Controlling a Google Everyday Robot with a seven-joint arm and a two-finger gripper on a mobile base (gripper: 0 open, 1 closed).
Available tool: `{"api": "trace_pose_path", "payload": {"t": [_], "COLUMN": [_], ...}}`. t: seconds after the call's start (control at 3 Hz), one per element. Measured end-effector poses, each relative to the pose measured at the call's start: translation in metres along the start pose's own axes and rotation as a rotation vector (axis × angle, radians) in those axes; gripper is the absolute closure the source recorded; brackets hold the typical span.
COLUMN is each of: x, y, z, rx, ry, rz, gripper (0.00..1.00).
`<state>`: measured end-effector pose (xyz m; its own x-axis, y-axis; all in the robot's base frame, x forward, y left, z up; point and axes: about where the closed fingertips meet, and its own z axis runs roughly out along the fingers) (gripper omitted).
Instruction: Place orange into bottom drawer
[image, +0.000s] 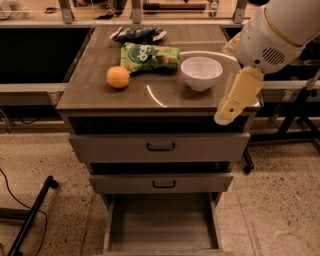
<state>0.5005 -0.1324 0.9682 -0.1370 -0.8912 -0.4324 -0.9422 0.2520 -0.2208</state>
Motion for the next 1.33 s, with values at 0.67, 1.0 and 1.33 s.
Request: {"api": "trace_pose_path", "payload": {"t": [0.67, 1.0, 1.33], "x": [-0.033, -0.06, -0.06], "y": [-0.015, -0.033, -0.033], "z": [0.049, 0.071, 0.071], "rx": [-0.004, 0.043, 0.043], "ry": [-0.093, -0.144, -0.144], "rz": [0.022, 0.032, 0.032], "gripper": [0.0, 0.0, 0.0]}}
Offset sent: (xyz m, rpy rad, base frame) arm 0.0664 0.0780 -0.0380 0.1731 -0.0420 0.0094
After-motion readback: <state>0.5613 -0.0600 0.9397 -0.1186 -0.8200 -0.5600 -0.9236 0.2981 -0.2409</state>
